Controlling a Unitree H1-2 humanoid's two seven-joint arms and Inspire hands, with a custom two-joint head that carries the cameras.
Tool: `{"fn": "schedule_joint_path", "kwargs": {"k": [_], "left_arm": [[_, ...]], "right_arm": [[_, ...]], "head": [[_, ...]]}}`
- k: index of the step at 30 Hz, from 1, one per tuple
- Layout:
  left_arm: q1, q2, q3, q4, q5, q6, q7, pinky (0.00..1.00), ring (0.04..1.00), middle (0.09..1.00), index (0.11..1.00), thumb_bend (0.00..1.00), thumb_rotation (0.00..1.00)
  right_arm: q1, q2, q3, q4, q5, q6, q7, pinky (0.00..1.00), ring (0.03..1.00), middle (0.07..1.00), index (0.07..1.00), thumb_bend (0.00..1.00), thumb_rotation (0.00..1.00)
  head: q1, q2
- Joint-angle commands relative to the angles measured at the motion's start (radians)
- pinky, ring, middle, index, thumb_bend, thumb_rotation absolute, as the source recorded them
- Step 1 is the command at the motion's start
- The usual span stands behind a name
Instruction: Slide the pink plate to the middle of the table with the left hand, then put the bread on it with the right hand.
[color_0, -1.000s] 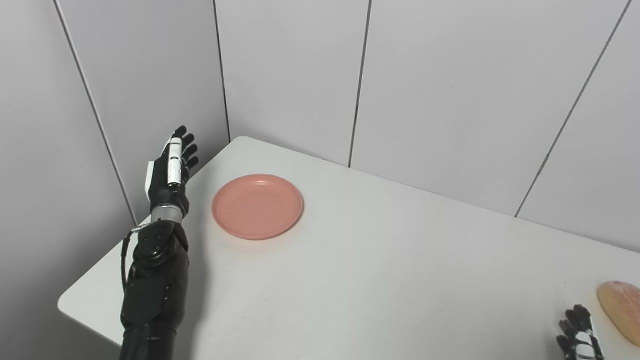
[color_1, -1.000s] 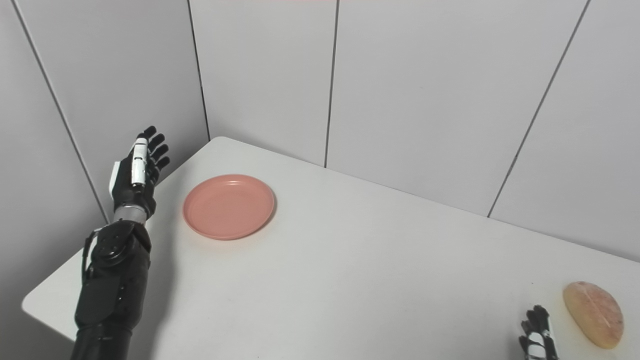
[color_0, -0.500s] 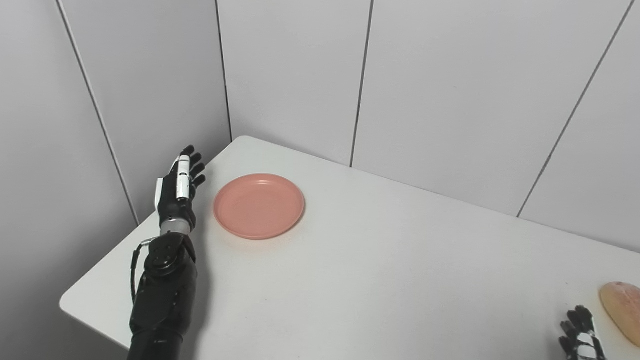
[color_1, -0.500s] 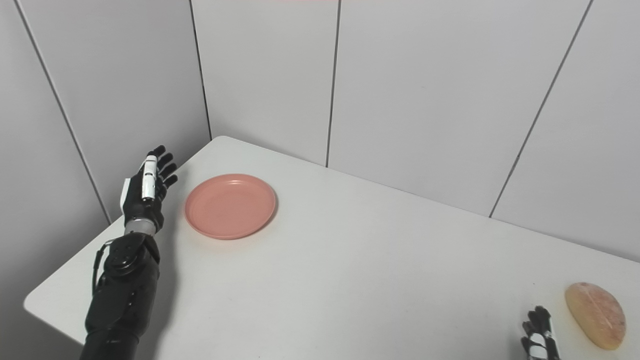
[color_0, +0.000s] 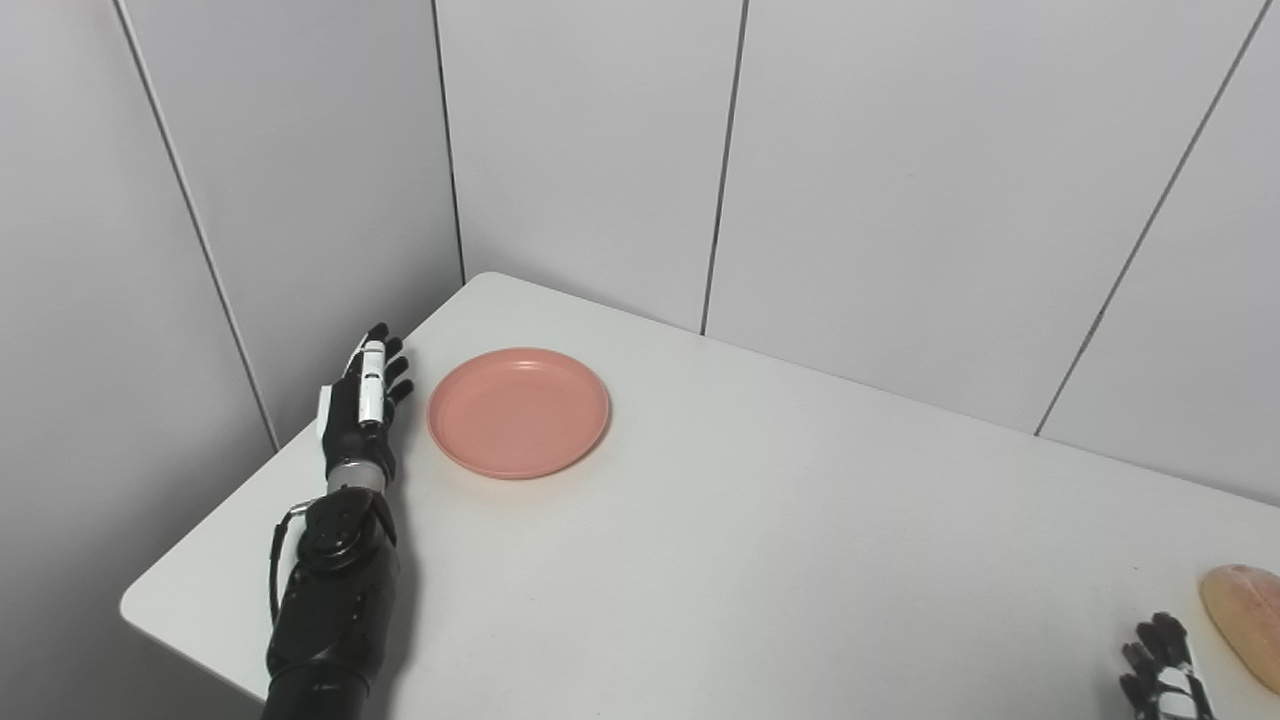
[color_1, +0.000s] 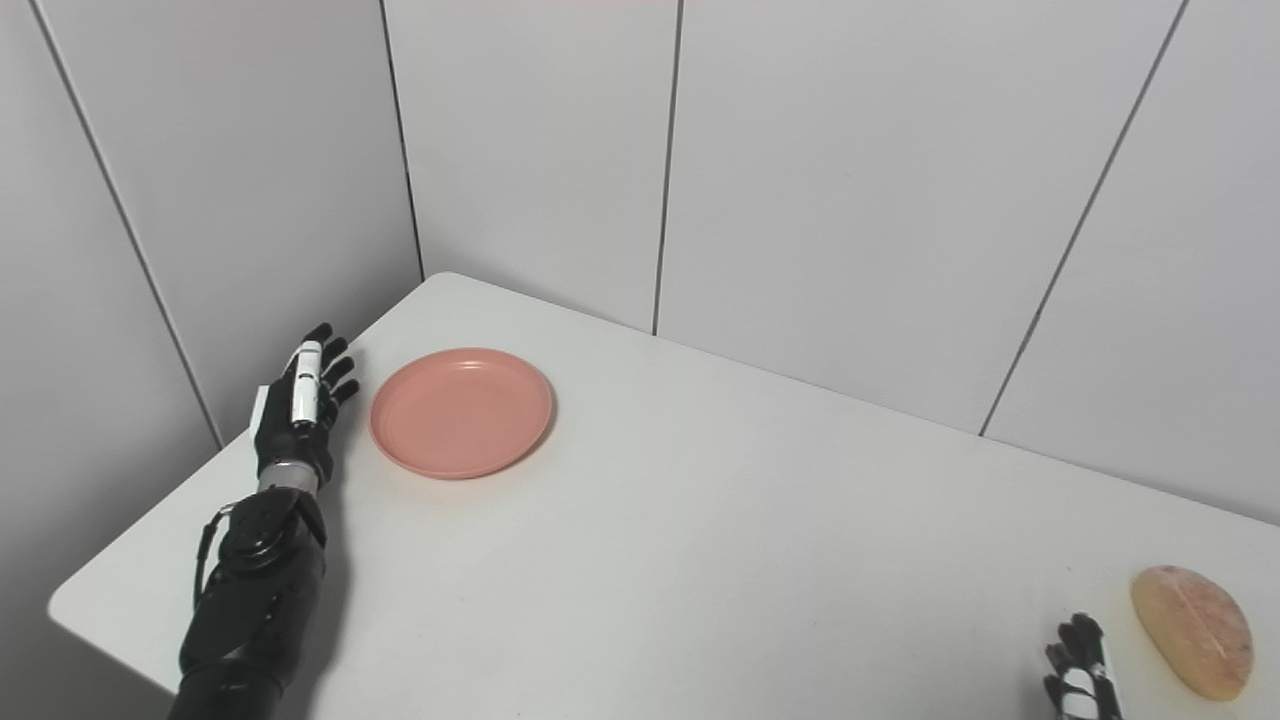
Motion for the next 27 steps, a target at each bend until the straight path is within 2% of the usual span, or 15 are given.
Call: {"fn": "schedule_joint_path", "kwargs": {"k": [1, 4, 11, 19, 23, 27], "left_arm": [[-0.026, 0.032, -0.006, -0.002, 0.004, -0.051, -0.008, 0.88, 0.908, 0.903, 0.876, 0.26, 0.97], [-0.027, 0.025, -0.008, 0.026, -0.005, -0.058, -0.008, 0.89, 0.902, 0.902, 0.879, 0.27, 0.99], [-0.028, 0.02, -0.043, 0.086, -0.011, -0.079, -0.028, 0.89, 0.895, 0.904, 0.887, 0.26, 1.0], [-0.052, -0.004, -0.063, 0.108, -0.022, -0.057, -0.024, 0.9, 0.89, 0.889, 0.873, 0.25, 1.0], [-0.071, -0.006, -0.073, 0.146, -0.037, -0.072, -0.047, 0.92, 0.907, 0.9, 0.877, 0.24, 0.98], [-0.082, 0.004, -0.115, 0.18, -0.008, -0.085, -0.051, 0.88, 0.888, 0.888, 0.861, 0.25, 0.99]], "right_arm": [[0.013, -0.007, -0.006, -0.005, 0.0, -0.006, 0.004, 0.99, 0.965, 0.962, 0.959, 0.09, 1.0], [0.014, -0.006, -0.004, -0.011, -0.003, 0.006, 0.003, 1.0, 0.967, 0.961, 0.956, 0.09, 1.0], [0.012, -0.006, -0.004, 0.003, -0.013, -0.013, 0.002, 0.97, 0.953, 0.948, 0.941, 0.12, 1.0], [0.015, -0.001, 0.0, -0.006, -0.02, -0.007, 0.0, 0.97, 0.954, 0.953, 0.946, 0.13, 1.0], [0.016, 0.004, -0.002, -0.019, -0.014, 0.027, -0.002, 0.98, 0.962, 0.956, 0.946, 0.12, 1.0], [0.019, 0.004, 0.0, -0.024, -0.016, 0.022, 0.0, 0.96, 0.954, 0.951, 0.941, 0.12, 1.0]], "head": [[-0.003, 0.0], [-0.005, 0.001], [-0.008, -0.002], [-0.017, 0.001], [-0.025, 0.003], [-0.031, 0.004]]}}
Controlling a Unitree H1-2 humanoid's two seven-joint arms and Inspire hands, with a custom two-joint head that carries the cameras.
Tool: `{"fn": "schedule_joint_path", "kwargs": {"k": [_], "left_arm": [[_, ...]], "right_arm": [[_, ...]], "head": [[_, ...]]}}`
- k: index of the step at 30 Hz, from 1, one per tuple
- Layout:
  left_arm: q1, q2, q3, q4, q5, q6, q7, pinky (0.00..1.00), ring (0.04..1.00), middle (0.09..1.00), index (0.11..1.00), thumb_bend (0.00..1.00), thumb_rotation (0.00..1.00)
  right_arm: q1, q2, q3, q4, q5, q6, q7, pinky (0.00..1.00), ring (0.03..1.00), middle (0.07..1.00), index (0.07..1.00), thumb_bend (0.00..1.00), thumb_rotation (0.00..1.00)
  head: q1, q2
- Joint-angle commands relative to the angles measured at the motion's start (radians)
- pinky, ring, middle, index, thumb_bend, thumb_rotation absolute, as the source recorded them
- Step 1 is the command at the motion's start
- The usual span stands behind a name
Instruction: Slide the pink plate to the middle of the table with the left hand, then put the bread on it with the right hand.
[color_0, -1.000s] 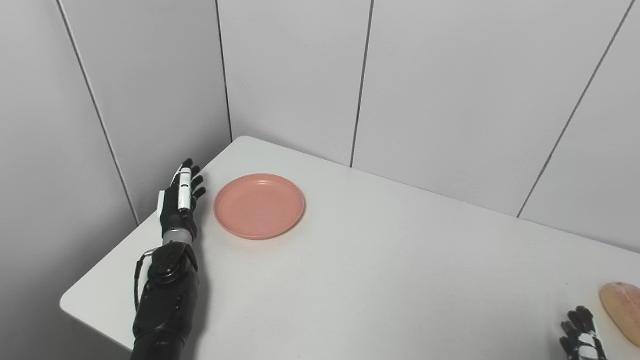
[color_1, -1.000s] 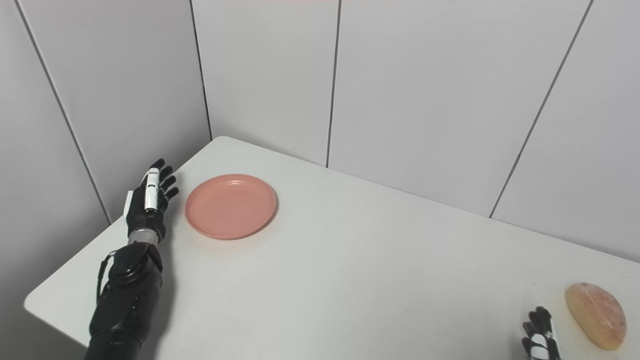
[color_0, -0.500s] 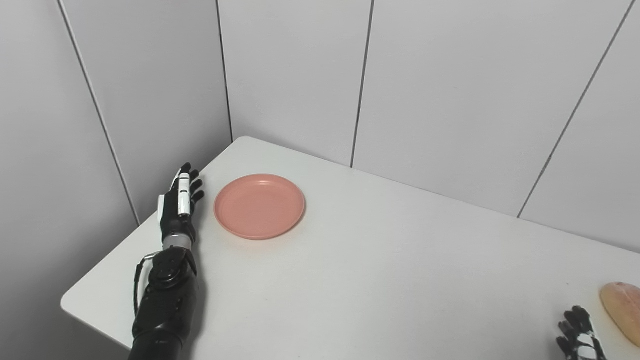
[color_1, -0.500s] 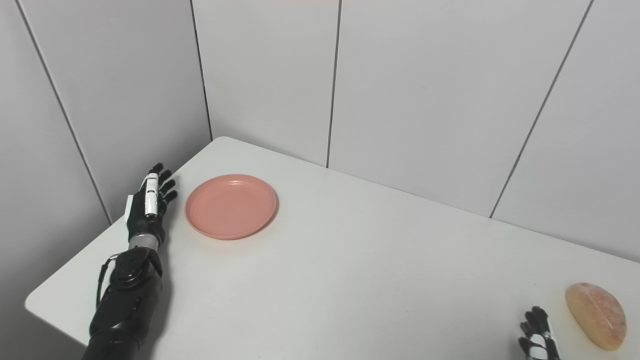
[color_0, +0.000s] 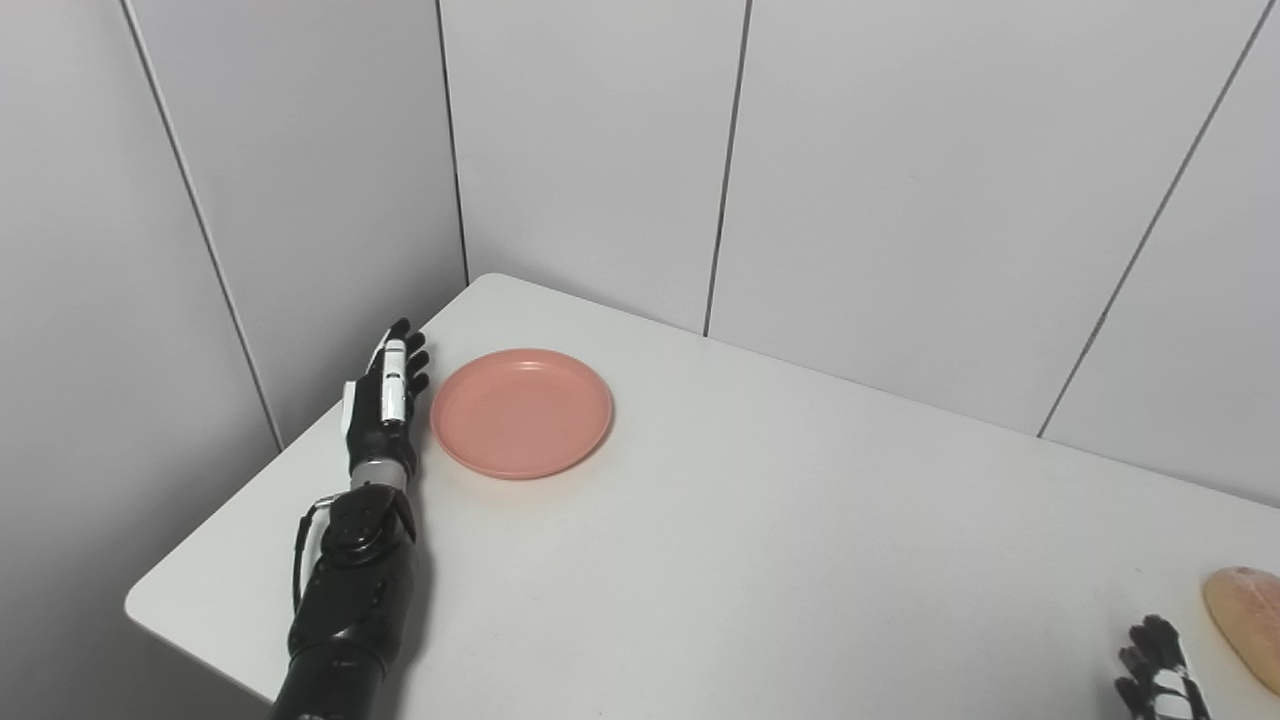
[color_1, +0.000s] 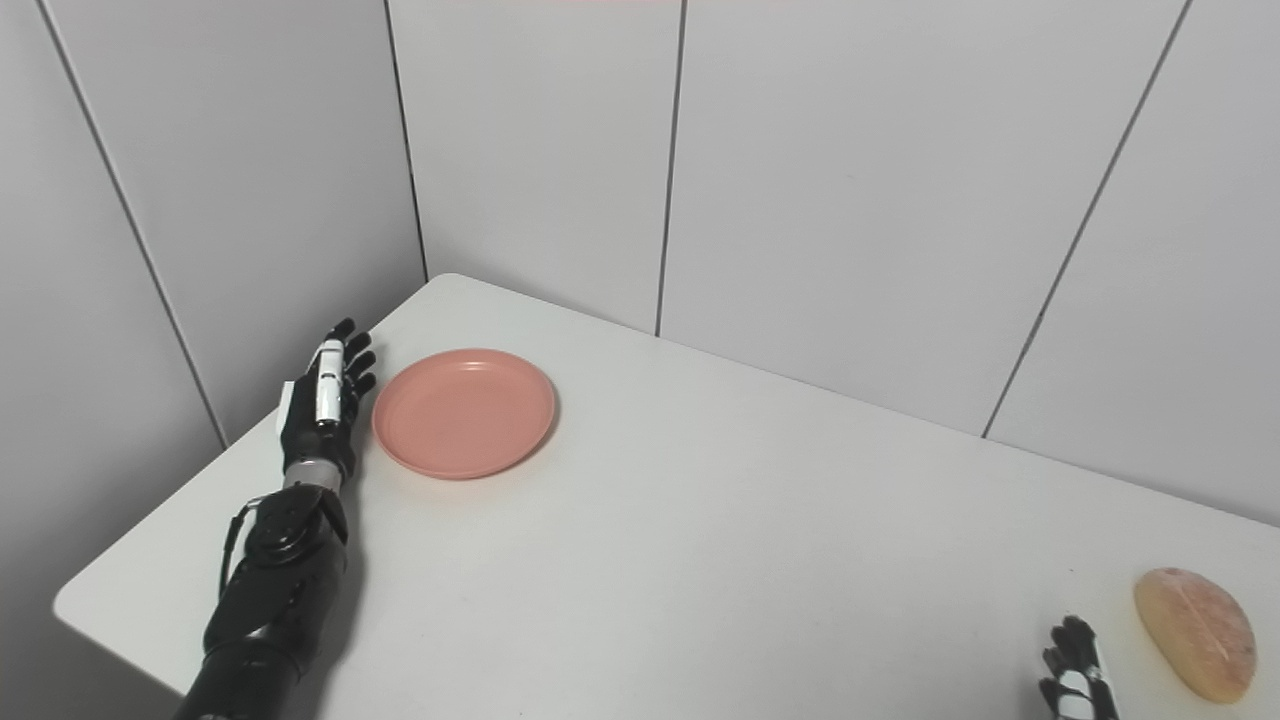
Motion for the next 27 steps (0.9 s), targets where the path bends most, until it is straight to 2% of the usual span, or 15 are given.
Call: {"fn": "schedule_joint_path", "kwargs": {"k": [1, 6, 11, 17, 20, 27], "left_arm": [[-0.014, -0.004, -0.027, 0.014, 0.013, 0.011, -0.029, 0.88, 0.888, 0.888, 0.861, 0.25, 0.99], [-0.029, -0.024, -0.051, 0.005, 0.009, 0.034, -0.025, 0.86, 0.866, 0.874, 0.866, 0.24, 1.0], [-0.045, -0.032, -0.075, 0.037, 0.001, 0.019, -0.066, 0.87, 0.877, 0.881, 0.879, 0.25, 1.0], [-0.053, -0.043, -0.097, 0.04, -0.002, 0.029, -0.099, 0.89, 0.894, 0.895, 0.874, 0.31, 1.0], [-0.054, -0.052, -0.105, 0.038, 0.0, 0.03, -0.106, 0.87, 0.88, 0.885, 0.86, 0.32, 1.0], [-0.048, -0.096, -0.123, -0.034, -0.007, 0.093, -0.107, 0.87, 0.874, 0.88, 0.857, 0.32, 0.97]], "right_arm": [[0.01, 0.005, -0.003, -0.01, 0.006, 0.009, 0.0, 0.96, 0.954, 0.951, 0.941, 0.12, 1.0], [0.012, 0.007, 0.001, -0.016, 0.001, 0.01, -0.003, 0.97, 0.952, 0.947, 0.935, 0.14, 1.0], [0.013, 0.008, 0.006, -0.019, -0.006, 0.005, -0.004, 0.96, 0.951, 0.948, 0.938, 0.14, 1.0], [0.016, 0.009, 0.011, -0.023, -0.012, -0.006, -0.004, 0.97, 0.957, 0.951, 0.942, 0.13, 1.0], [0.017, 0.014, 0.013, -0.029, -0.02, 0.0, -0.011, 0.98, 0.963, 0.956, 0.95, 0.11, 1.0], [0.013, 0.022, 0.015, -0.02, -0.024, -0.012, -0.015, 1.0, 0.977, 0.966, 0.959, 0.07, 1.0]], "head": [[-0.002, 0.003], [-0.007, 0.005], [-0.017, 0.006], [-0.031, 0.015], [-0.036, 0.016], [-0.064, 0.029]]}}
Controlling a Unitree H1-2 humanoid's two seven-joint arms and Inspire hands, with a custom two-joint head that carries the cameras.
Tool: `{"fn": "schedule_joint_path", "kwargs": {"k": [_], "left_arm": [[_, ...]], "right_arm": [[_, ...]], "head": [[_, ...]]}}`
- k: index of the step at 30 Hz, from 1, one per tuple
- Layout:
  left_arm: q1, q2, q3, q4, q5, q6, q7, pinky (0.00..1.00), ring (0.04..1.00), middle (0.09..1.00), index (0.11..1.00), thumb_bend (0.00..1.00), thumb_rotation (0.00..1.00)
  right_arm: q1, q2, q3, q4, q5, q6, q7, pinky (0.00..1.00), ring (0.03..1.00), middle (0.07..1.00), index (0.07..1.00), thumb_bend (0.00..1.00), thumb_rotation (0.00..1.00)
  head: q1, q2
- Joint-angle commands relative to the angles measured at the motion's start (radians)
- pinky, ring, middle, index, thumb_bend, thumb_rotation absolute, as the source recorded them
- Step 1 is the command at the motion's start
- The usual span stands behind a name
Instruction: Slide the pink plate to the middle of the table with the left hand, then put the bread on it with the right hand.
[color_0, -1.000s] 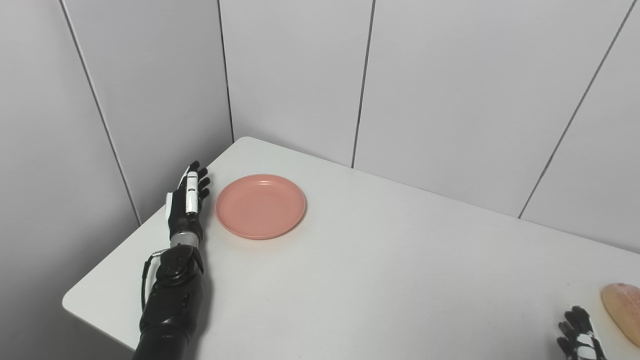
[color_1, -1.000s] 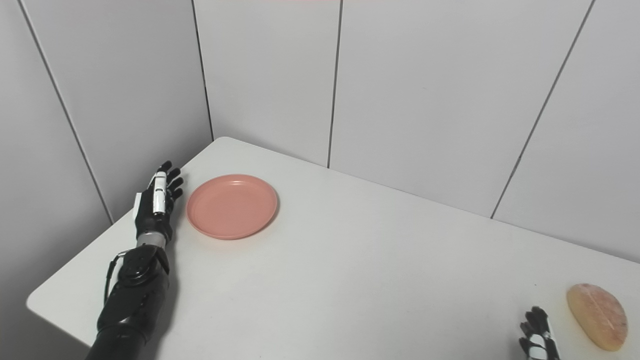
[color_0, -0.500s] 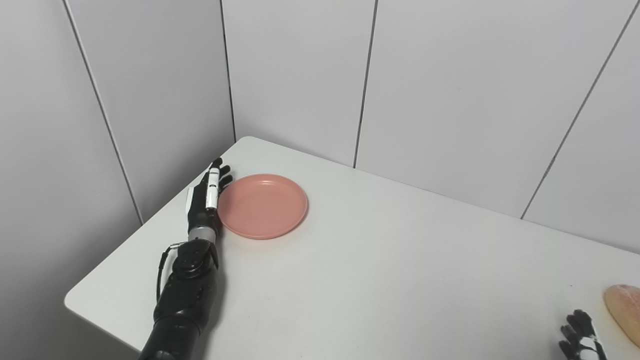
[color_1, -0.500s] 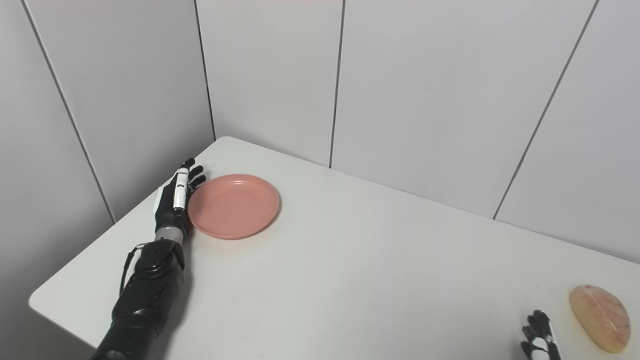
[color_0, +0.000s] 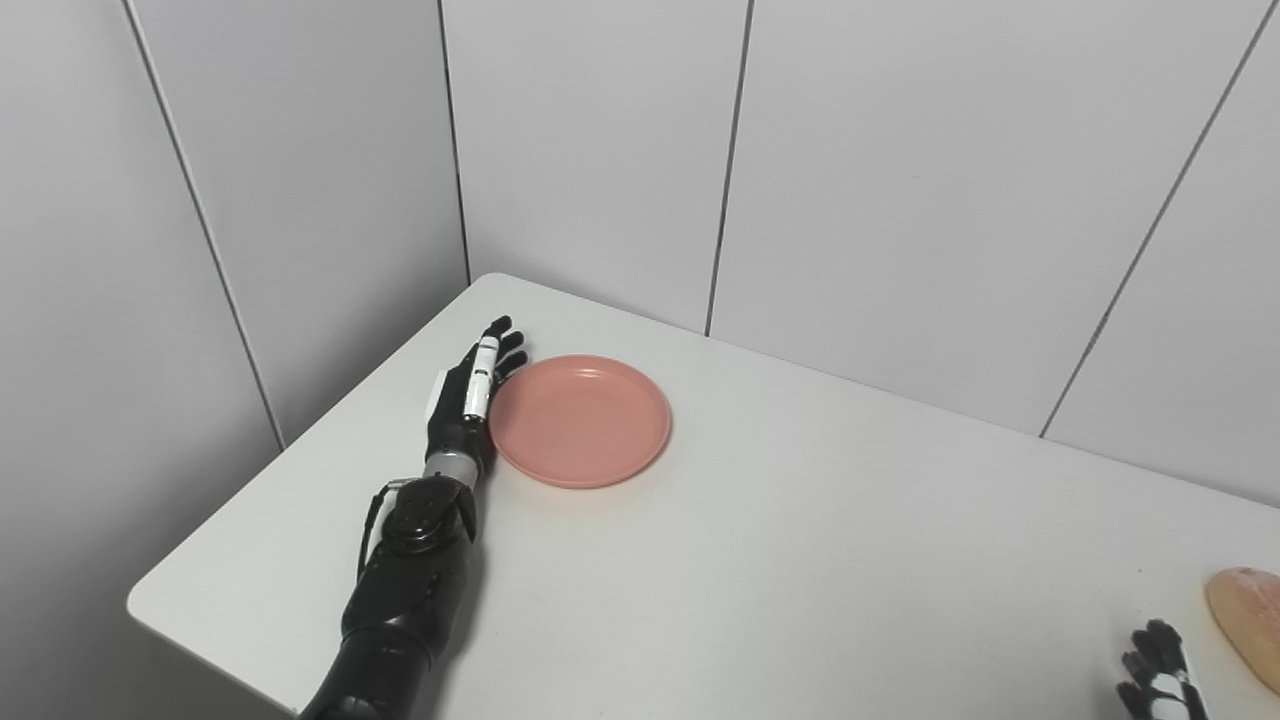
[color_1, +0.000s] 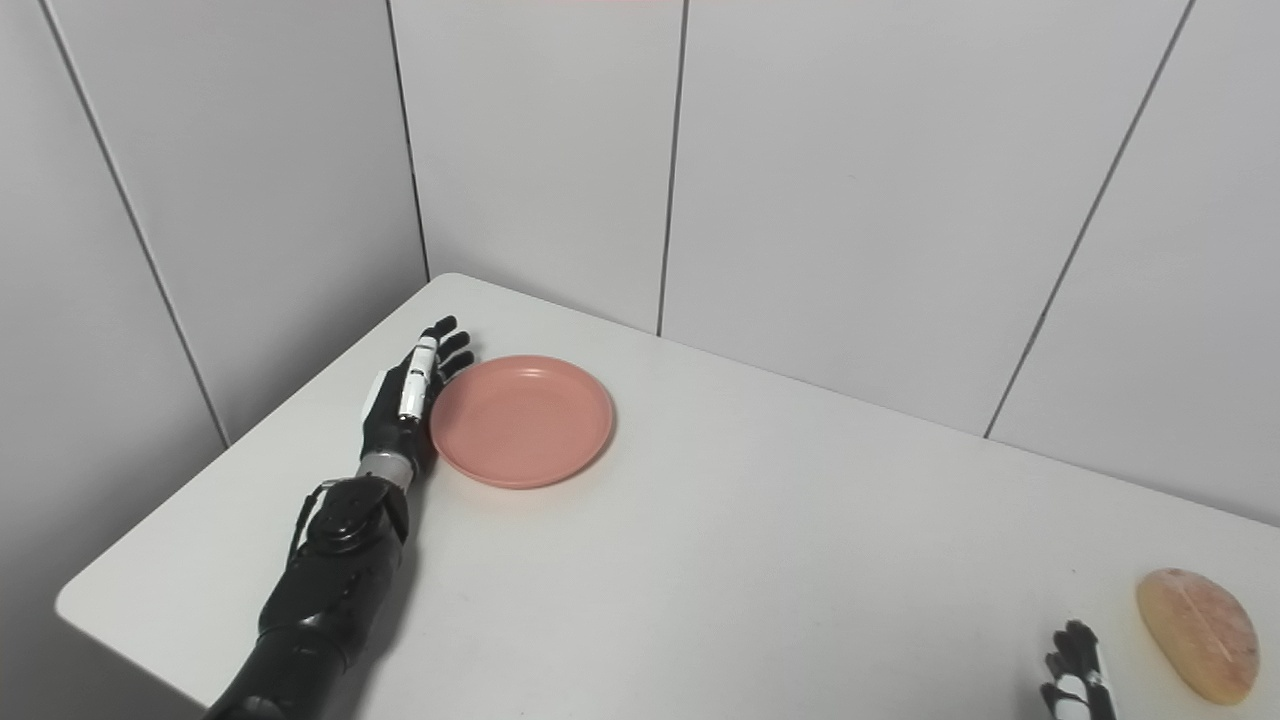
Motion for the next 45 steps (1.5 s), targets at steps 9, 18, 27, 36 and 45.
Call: {"fn": "schedule_joint_path", "kwargs": {"k": [9, 18, 27, 36, 45], "left_arm": [[0.01, -0.09, -0.079, -0.084, 0.042, 0.084, -0.013, 0.85, 0.87, 0.872, 0.857, 0.32, 0.99], [0.017, -0.127, -0.118, -0.105, 0.049, 0.098, -0.056, 0.87, 0.88, 0.882, 0.865, 0.33, 1.0], [0.034, -0.175, -0.16, -0.148, 0.044, 0.148, -0.09, 0.88, 0.884, 0.893, 0.875, 0.32, 1.0], [0.083, -0.235, -0.19, -0.233, 0.045, 0.195, -0.098, 0.86, 0.871, 0.882, 0.864, 0.36, 1.0], [0.129, -0.279, -0.224, -0.306, 0.048, 0.247, -0.1, 0.85, 0.869, 0.873, 0.861, 0.33, 1.0]], "right_arm": [[-0.001, 0.01, 0.002, 0.012, 0.018, -0.04, 0.012, 1.0, 0.974, 0.965, 0.959, 0.09, 1.0], [-0.001, 0.012, 0.008, 0.026, -0.009, -0.056, 0.003, 0.98, 0.955, 0.951, 0.951, 0.1, 1.0], [-0.004, 0.027, 0.013, 0.04, -0.029, -0.071, -0.011, 0.93, 0.926, 0.923, 0.924, 0.17, 1.0], [-0.01, 0.043, 0.02, 0.051, -0.058, -0.063, -0.026, 0.91, 0.919, 0.918, 0.915, 0.23, 1.0], [-0.014, 0.069, 0.028, 0.037, -0.075, -0.028, -0.038, 0.92, 0.923, 0.921, 0.916, 0.23, 1.0]], "head": [[-0.03, 0.019], [-0.086, 0.052], [-0.15, 0.082], [-0.217, 0.114], [-0.294, 0.152]]}}
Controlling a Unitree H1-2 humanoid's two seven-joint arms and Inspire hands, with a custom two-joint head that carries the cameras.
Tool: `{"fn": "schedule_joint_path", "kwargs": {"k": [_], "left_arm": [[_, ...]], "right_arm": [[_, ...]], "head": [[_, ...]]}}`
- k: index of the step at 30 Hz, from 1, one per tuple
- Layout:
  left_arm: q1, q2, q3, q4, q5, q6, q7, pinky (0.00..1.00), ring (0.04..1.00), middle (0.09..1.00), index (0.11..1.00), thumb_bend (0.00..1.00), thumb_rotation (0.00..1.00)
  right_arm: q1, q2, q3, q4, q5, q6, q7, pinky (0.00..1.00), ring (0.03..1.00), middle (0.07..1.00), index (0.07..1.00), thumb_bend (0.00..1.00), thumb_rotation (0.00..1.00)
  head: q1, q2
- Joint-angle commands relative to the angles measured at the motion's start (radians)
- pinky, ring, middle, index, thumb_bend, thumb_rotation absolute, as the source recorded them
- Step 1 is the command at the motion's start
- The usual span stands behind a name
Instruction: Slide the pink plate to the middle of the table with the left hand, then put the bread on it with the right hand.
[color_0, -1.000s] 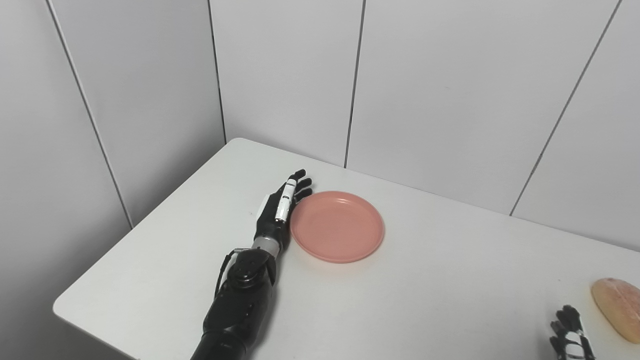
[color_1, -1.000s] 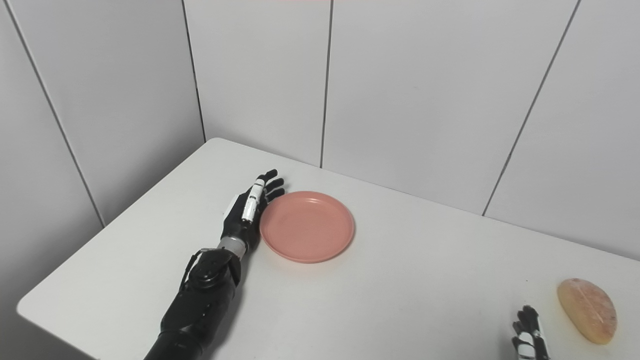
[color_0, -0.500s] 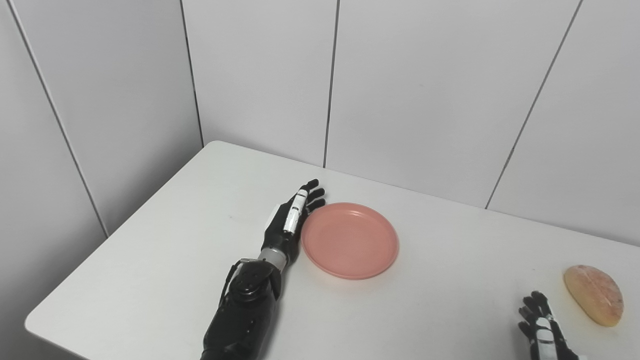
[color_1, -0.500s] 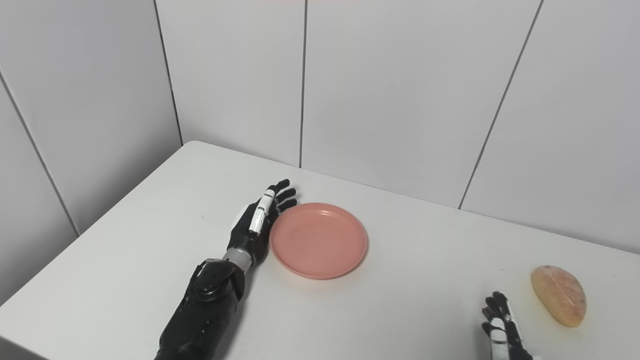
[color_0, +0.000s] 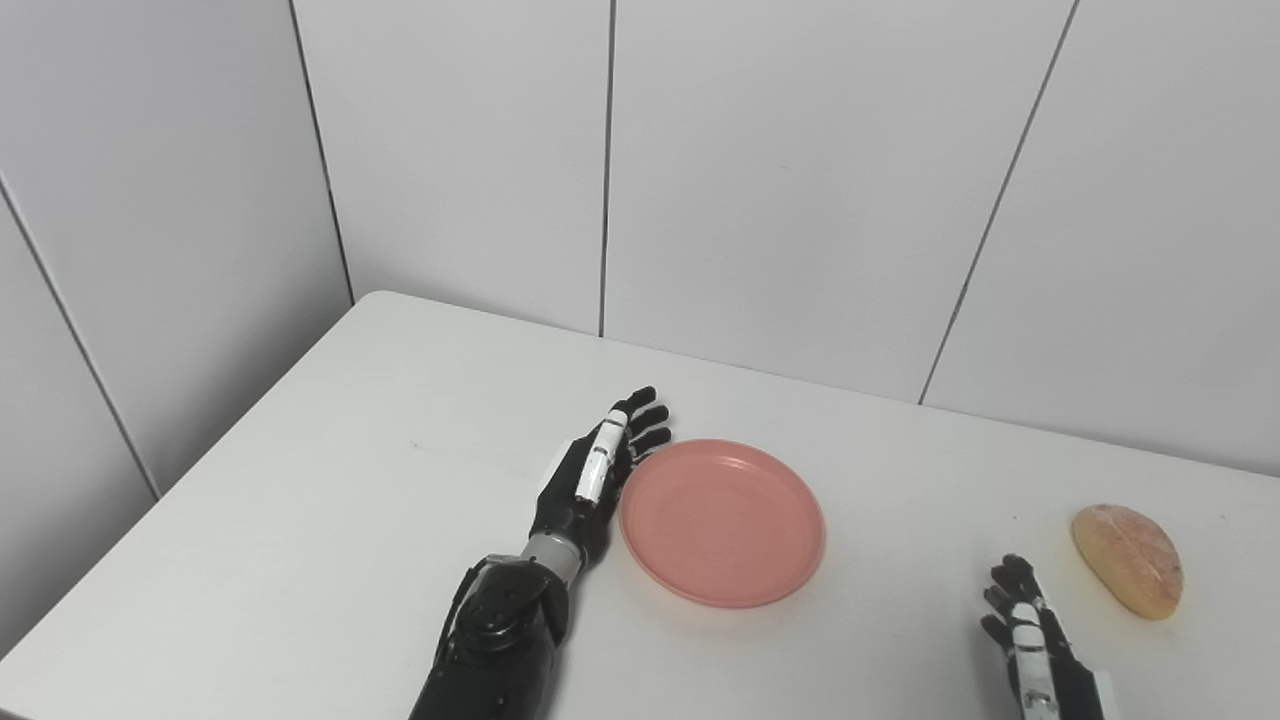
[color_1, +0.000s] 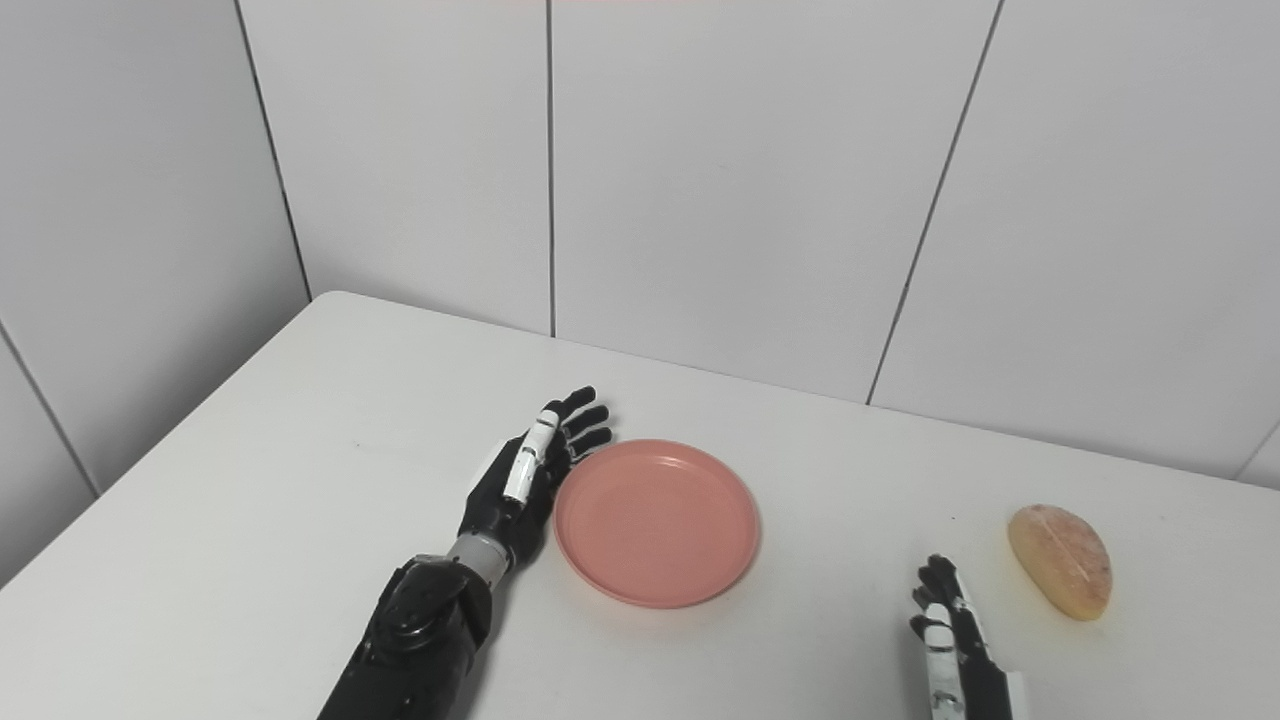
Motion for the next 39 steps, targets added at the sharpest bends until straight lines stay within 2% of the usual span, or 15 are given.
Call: {"fn": "schedule_joint_path", "kwargs": {"k": [1, 13, 19, 23, 29, 34, 39], "left_arm": [[0.033, -0.021, -0.018, -0.01, 0.004, 0.045, -0.006, 0.85, 0.868, 0.872, 0.861, 0.33, 1.0], [0.11, -0.041, -0.056, -0.094, -0.005, 0.077, -0.045, 0.87, 0.881, 0.889, 0.876, 0.34, 1.0], [0.121, -0.044, -0.045, -0.072, -0.008, 0.058, -0.05, 0.88, 0.888, 0.896, 0.886, 0.34, 1.0], [0.132, -0.048, -0.043, -0.07, 0.001, 0.042, -0.049, 0.89, 0.896, 0.903, 0.889, 0.34, 1.0], [0.137, -0.052, -0.043, -0.059, 0.003, 0.029, -0.047, 0.9, 0.899, 0.905, 0.894, 0.35, 1.0], [0.144, -0.062, -0.041, -0.054, 0.006, 0.02, -0.036, 0.89, 0.896, 0.904, 0.89, 0.34, 1.0], [0.148, -0.061, -0.038, -0.049, 0.006, 0.004, -0.043, 0.9, 0.898, 0.902, 0.89, 0.35, 1.0]], "right_arm": [[0.007, 0.016, 0.007, 0.011, 0.0, -0.009, -0.007, 0.92, 0.925, 0.924, 0.918, 0.23, 1.0], [-0.005, 0.04, 0.019, 0.013, -0.044, 0.007, -0.035, 0.91, 0.901, 0.902, 0.898, 0.22, 1.0], [-0.009, 0.038, 0.019, 0.015, -0.056, 0.011, -0.04, 0.9, 0.898, 0.898, 0.893, 0.22, 1.0], [-0.005, 0.032, 0.027, 0.009, -0.076, 0.018, -0.04, 0.88, 0.895, 0.899, 0.892, 0.23, 1.0], [-0.02, 0.03, 0.009, -0.006, -0.051, 0.037, -0.035, 0.89, 0.897, 0.898, 0.893, 0.25, 1.0], [-0.021, 0.019, 0.011, -0.06, -0.053, 0.08, -0.027, 0.87, 0.894, 0.9, 0.891, 0.24, 1.0], [-0.022, 0.002, 0.035, -0.132, -0.117, 0.132, -0.027, 0.87, 0.878, 0.888, 0.883, 0.28, 1.0]], "head": [[0.0, 0.001], [-0.091, 0.025], [-0.106, 0.029], [-0.144, 0.033], [-0.181, 0.036], [-0.225, 0.024], [-0.25, 0.018]]}}
